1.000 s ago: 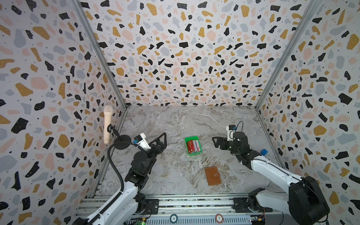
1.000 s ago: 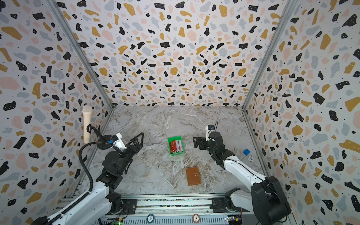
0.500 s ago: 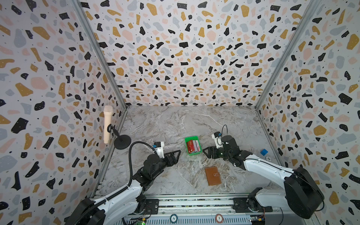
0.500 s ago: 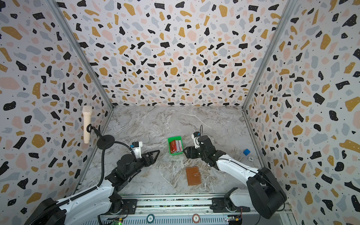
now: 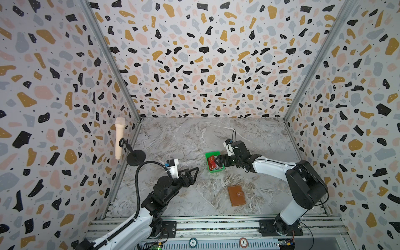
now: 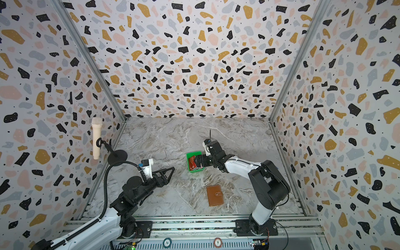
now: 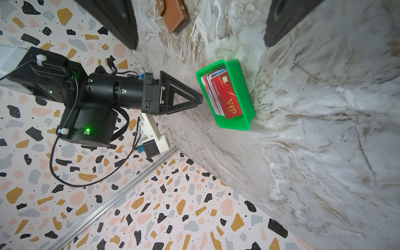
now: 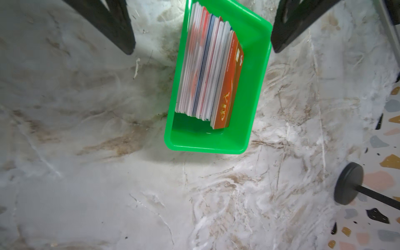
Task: Insert credit cards into a card holder
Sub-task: Move the storage box to the center of the table.
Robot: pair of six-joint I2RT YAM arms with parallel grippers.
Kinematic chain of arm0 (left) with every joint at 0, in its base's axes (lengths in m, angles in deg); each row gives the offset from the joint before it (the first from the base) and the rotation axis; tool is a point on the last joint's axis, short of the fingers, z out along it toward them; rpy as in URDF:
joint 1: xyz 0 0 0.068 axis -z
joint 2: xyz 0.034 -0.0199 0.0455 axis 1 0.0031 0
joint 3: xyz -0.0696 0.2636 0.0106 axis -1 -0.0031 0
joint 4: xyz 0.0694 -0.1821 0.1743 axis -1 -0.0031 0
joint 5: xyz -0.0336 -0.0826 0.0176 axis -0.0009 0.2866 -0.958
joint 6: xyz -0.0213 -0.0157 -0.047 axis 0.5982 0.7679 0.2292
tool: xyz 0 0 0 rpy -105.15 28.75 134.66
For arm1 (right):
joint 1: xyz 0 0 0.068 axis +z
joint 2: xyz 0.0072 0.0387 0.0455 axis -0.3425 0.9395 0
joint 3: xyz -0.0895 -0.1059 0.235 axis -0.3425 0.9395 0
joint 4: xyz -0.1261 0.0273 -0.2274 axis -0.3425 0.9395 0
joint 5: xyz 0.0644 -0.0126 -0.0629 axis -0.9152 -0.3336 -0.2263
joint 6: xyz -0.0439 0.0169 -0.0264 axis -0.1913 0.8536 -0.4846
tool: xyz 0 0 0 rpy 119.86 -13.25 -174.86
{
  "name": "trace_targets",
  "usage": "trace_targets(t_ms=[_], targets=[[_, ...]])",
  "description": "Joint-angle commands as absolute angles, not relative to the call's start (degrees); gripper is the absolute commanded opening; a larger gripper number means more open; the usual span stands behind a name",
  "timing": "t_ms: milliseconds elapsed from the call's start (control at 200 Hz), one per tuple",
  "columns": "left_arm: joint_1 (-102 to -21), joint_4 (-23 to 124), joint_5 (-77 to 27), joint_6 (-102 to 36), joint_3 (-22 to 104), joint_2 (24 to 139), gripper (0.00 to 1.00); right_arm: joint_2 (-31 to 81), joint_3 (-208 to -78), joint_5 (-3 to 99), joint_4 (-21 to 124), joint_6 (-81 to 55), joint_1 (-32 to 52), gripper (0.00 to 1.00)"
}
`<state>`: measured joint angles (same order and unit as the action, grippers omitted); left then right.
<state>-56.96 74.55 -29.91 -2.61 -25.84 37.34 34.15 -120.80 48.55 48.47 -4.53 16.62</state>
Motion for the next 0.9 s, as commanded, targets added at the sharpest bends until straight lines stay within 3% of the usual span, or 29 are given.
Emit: trace_targets(t_ms=[0,180,390,666,896], targets=[[-56.7,75.8,-29.7,-2.7,-27.1,37.4,0.93,35.8,-124.6,52.2,51.4,-5.8,18.6,0.99],[-56.7,76.1,-28.9,-2.5,-27.5,37.1,0.93,40.6,-129.1,57.9,55.3,-5.4,20.8,1.0],[-56.7,75.5,-28.9,-2.5,-28.1,36.0,0.93,45.7,-132.6,62.7,59.4,-4.0,22.1,0.93],[-56.7,75.0,-28.7,-2.7,-28.4,34.7,0.93,48.0,-134.7,66.7,61.9,-4.3,22.1,0.7],[-56.7,74.3,-27.9,-2.8,-27.9,33.6,0.93,49.8,-136.9,67.1,62.5,-5.0,18.1,0.59]])
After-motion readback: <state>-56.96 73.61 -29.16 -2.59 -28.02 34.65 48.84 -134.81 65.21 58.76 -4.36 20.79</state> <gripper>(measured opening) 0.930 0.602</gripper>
